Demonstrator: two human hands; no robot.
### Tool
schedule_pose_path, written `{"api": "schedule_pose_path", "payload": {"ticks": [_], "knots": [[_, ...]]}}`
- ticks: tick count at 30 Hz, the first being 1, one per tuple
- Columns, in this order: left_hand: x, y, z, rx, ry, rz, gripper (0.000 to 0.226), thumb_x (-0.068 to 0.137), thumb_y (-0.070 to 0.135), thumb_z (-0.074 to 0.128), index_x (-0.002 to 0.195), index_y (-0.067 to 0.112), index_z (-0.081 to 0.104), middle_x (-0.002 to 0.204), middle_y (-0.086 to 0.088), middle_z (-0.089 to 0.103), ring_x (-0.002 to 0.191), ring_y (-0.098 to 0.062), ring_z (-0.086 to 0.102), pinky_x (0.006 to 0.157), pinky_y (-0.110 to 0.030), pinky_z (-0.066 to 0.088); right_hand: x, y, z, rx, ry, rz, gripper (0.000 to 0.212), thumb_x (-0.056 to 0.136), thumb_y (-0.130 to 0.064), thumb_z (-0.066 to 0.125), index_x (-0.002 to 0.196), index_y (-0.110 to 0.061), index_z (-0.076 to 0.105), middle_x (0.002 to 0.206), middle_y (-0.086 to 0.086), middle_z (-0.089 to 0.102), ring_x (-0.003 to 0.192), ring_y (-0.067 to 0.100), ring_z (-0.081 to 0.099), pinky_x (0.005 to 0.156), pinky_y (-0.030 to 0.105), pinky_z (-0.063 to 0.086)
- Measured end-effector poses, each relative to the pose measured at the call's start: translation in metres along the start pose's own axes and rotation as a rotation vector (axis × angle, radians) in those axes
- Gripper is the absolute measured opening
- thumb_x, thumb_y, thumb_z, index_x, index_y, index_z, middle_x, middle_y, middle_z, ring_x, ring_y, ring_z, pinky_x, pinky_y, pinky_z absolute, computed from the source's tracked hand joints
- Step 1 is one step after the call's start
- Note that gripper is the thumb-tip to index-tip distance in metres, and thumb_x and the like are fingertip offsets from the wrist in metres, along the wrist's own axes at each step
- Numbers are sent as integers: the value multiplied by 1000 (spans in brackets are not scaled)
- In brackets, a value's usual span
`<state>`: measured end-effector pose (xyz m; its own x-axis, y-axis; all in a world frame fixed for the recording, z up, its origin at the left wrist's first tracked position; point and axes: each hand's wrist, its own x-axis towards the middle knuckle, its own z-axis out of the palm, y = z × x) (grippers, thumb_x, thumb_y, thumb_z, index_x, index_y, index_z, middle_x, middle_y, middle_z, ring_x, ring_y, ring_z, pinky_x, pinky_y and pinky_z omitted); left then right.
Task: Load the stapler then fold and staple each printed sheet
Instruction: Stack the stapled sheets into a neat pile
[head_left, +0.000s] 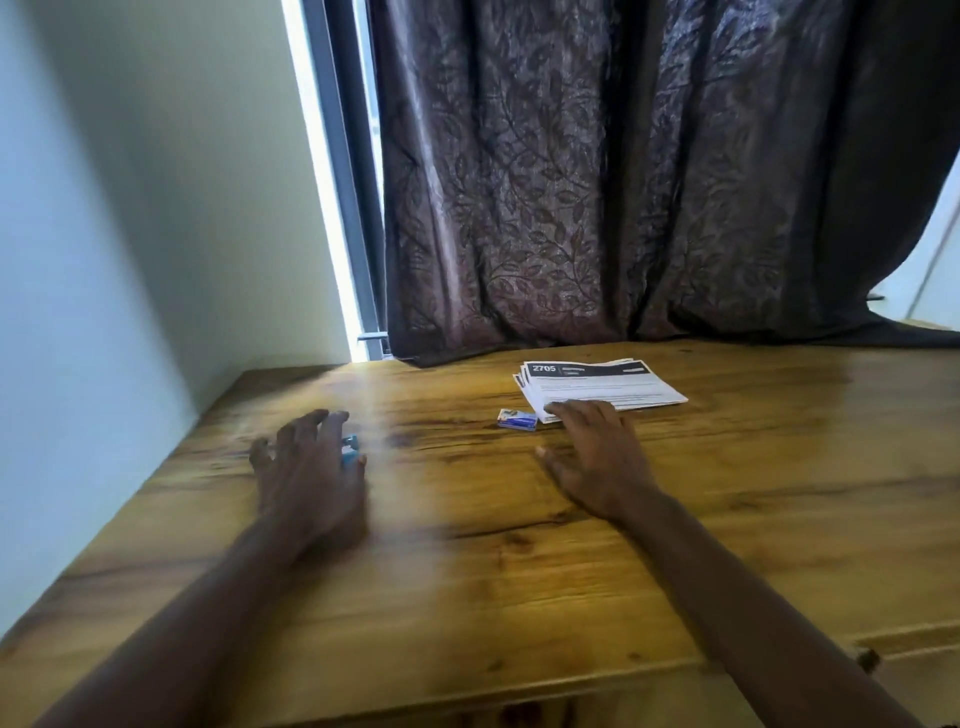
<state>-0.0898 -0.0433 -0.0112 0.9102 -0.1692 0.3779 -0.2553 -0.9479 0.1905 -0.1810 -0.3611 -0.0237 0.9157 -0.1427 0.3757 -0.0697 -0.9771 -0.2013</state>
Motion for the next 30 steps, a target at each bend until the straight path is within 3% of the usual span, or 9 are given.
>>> {"api": "schedule_pose_path", "payload": {"ticks": [4,9,12,17,20,22,25,27,30], "knots": [[2,-7,1,25,-28,-49,59,93,34,59,149,26,45,156,-3,45,143,-30,40,118,-52,22,22,-14,12,-79,4,-79,63,99,-56,41,156,-32,30,156,0,41,143,23,28,113,44,29],[4,-3,6,0,-65,-94,44,86,26,61,129,34,62,137,-2,61,131,-31,49,113,-51,26,46,-24,23,-193,-78,-167,53,103,-58,27,153,-42,33,157,4,42,145,27,27,109,47,27],[5,-5,6,-6,-24,-81,36,87,26,63,122,33,67,124,-3,67,121,-33,57,105,-48,32,51,-26,25,-175,-50,-166,45,103,-49,39,145,-39,49,142,-6,58,131,23,39,99,44,32],[-1,7,0,-190,73,11,29,86,35,67,112,24,72,103,-10,71,99,-38,67,87,-47,50,34,-24,20,-50,114,-140,41,99,-37,53,139,-33,58,118,0,68,109,25,52,89,40,36],[-10,42,-8,-362,92,59,24,80,33,74,99,18,76,89,-8,74,84,-34,70,73,-38,55,14,-3,5,94,252,10,45,95,-34,59,138,-22,60,117,8,71,107,31,58,94,43,44],[-18,73,-12,-404,104,118,22,77,33,79,92,17,79,81,-3,76,75,-27,70,63,-30,46,-1,20,-7,172,370,159,43,92,-35,64,131,-17,65,115,11,74,105,33,64,93,43,51],[-31,126,-10,-510,43,153,31,78,40,78,102,20,80,90,1,80,76,-18,69,66,-27,46,-24,54,-22,200,422,339,39,89,-39,68,122,-20,69,111,8,76,100,32,68,87,40,55],[-35,161,0,-535,24,127,43,78,46,74,114,23,75,94,-1,80,88,-23,73,74,-32,54,-34,74,-28,206,394,426,37,86,-40,69,118,-22,69,107,7,75,97,31,68,83,38,55],[-39,207,17,-507,-22,100,49,78,50,70,121,25,68,105,-3,77,101,-27,70,80,-36,54,-39,93,-30,243,360,525,37,84,-40,68,118,-25,68,104,7,75,97,30,66,85,41,56]]}}
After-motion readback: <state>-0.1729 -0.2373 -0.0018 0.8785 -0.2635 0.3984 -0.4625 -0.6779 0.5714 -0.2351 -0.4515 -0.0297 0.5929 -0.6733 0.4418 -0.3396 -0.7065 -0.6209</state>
